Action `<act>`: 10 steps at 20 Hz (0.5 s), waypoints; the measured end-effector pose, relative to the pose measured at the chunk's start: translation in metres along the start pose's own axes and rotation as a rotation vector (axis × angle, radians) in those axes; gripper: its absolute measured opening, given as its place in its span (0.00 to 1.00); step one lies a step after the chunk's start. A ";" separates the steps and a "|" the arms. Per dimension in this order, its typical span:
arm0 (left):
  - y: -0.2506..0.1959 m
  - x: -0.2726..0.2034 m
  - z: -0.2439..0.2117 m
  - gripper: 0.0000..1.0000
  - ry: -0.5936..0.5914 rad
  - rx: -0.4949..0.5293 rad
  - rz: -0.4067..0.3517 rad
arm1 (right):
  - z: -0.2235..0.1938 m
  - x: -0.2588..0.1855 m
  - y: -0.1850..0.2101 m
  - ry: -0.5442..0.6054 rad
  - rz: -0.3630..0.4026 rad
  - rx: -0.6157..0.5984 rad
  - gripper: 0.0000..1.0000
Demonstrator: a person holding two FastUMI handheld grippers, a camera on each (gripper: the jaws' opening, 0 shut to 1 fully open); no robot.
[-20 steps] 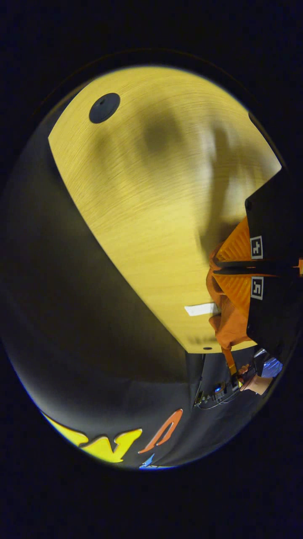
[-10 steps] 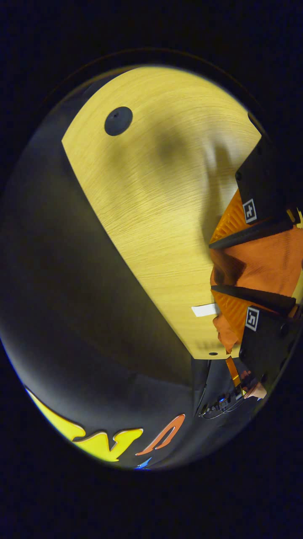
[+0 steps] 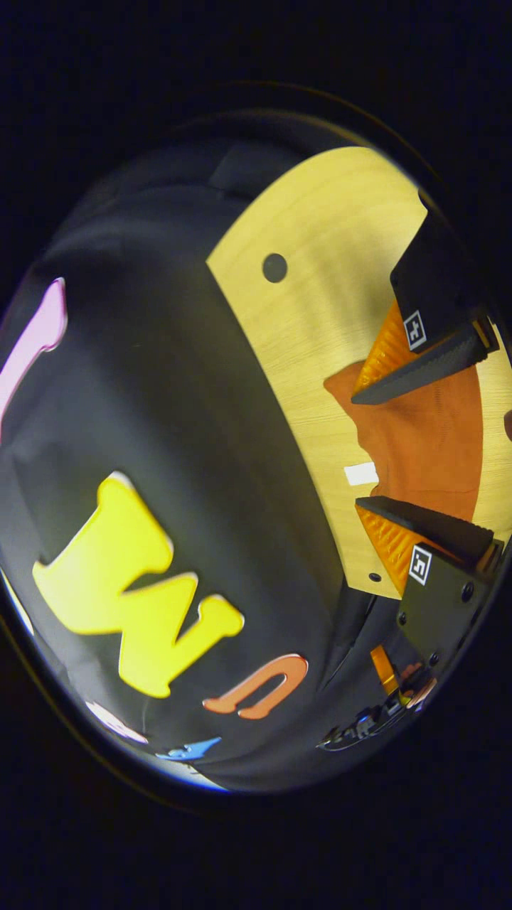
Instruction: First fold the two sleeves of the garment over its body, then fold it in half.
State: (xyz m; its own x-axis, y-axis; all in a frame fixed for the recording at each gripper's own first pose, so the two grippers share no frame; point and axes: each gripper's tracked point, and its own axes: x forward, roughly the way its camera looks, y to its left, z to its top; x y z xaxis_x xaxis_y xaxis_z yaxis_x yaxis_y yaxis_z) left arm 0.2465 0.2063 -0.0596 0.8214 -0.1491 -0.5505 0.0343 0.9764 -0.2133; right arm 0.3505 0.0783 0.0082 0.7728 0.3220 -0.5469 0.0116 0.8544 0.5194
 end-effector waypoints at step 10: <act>-0.107 -0.223 0.009 0.90 -0.438 0.210 0.173 | -0.024 -0.235 0.108 -0.420 0.015 -0.284 0.86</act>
State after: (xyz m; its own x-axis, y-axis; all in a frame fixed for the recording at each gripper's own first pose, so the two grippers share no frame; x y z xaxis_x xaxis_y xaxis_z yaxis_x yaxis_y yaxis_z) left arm 0.0642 0.1364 0.0931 0.9851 0.0526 -0.1638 -0.0462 0.9980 0.0427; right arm 0.1546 0.1044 0.1773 0.9608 0.1930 -0.1991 -0.1292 0.9469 0.2945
